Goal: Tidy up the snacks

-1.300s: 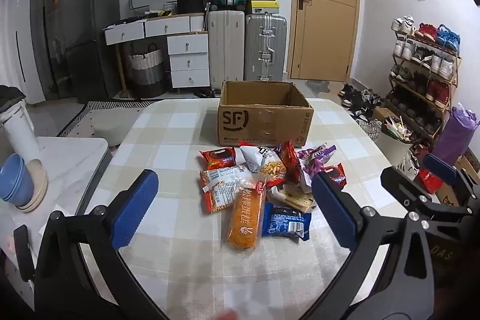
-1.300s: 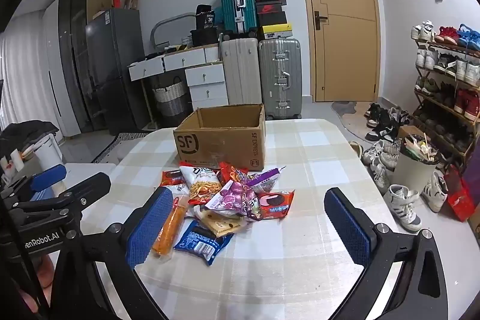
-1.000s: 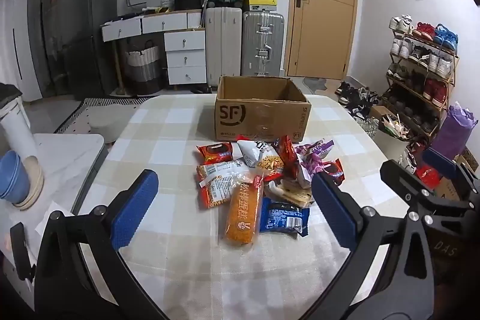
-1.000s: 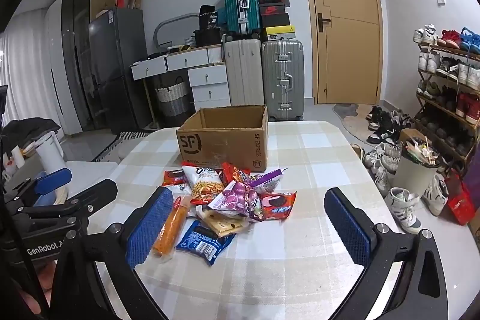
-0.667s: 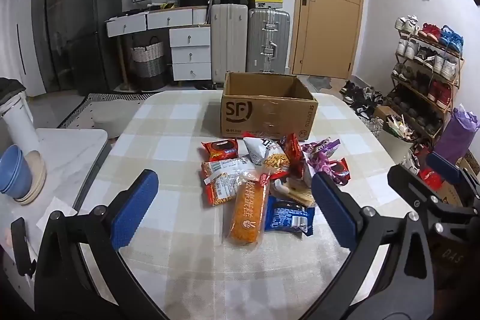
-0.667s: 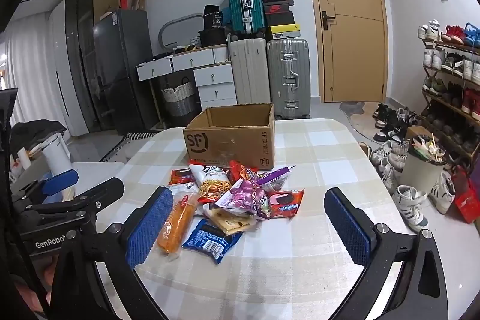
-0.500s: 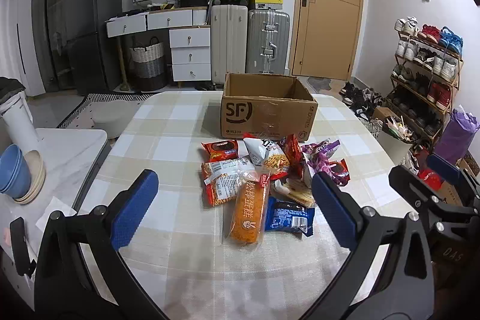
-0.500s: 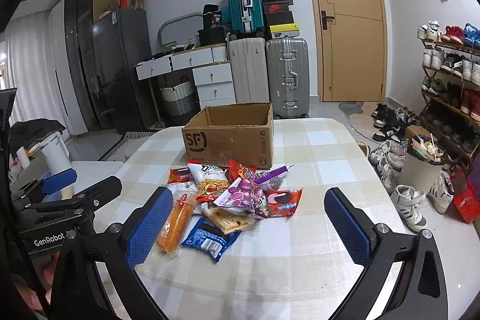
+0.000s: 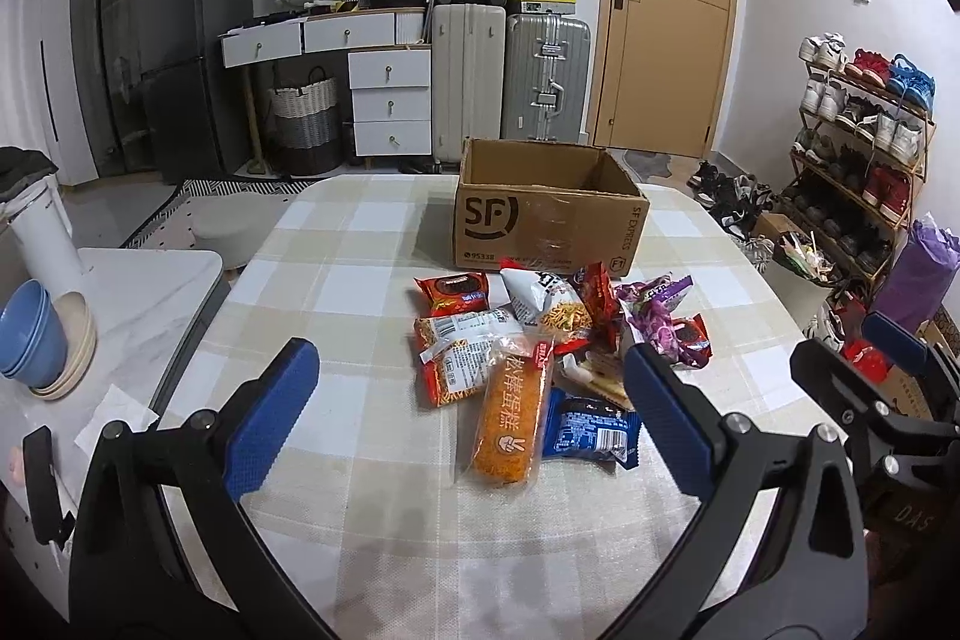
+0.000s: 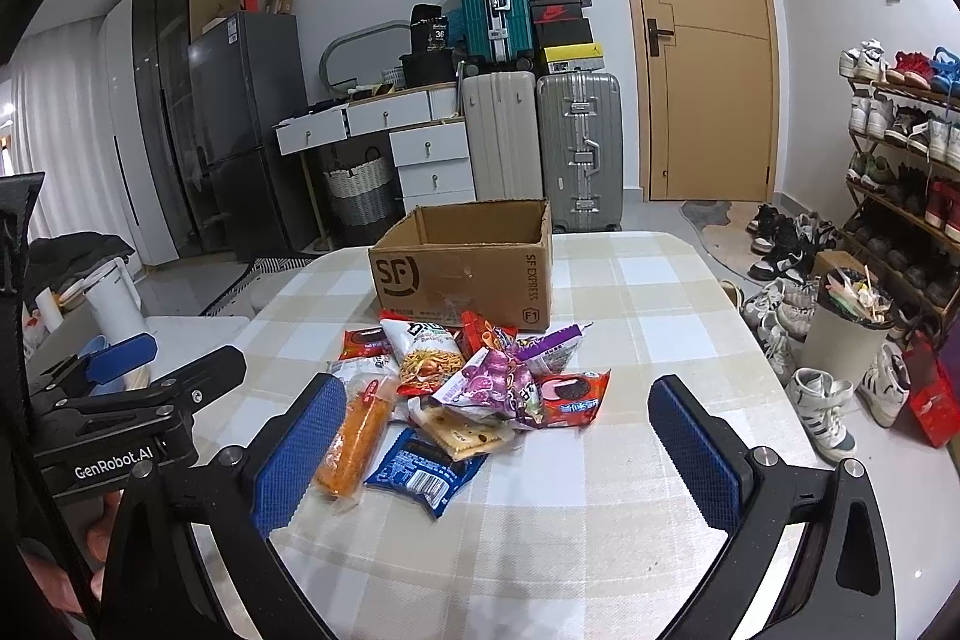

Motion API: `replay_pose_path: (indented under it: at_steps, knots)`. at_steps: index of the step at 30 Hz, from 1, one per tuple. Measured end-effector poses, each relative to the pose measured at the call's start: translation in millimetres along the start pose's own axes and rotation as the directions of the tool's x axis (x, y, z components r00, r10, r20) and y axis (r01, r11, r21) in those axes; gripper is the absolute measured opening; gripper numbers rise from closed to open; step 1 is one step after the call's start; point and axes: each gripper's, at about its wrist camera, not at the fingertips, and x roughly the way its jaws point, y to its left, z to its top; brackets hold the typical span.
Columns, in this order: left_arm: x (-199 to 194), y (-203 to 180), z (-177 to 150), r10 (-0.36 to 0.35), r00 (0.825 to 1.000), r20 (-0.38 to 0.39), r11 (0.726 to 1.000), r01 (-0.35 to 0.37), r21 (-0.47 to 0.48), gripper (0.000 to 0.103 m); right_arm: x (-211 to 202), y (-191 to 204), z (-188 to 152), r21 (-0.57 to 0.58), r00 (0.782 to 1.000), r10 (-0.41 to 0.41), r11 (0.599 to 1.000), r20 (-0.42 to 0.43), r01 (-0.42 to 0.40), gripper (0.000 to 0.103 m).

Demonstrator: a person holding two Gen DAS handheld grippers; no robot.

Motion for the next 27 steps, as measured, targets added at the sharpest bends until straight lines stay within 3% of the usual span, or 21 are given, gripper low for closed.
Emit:
replay_pose_path:
  at_steps: [27]
  knots:
    - [12, 1, -5, 0.008, 1.0, -0.027, 1.0, -0.008, -0.004, 0.102, 9, -6, -8, 0.014, 1.0, -0.009, 1.0, -0.023, 0.009, 0.103]
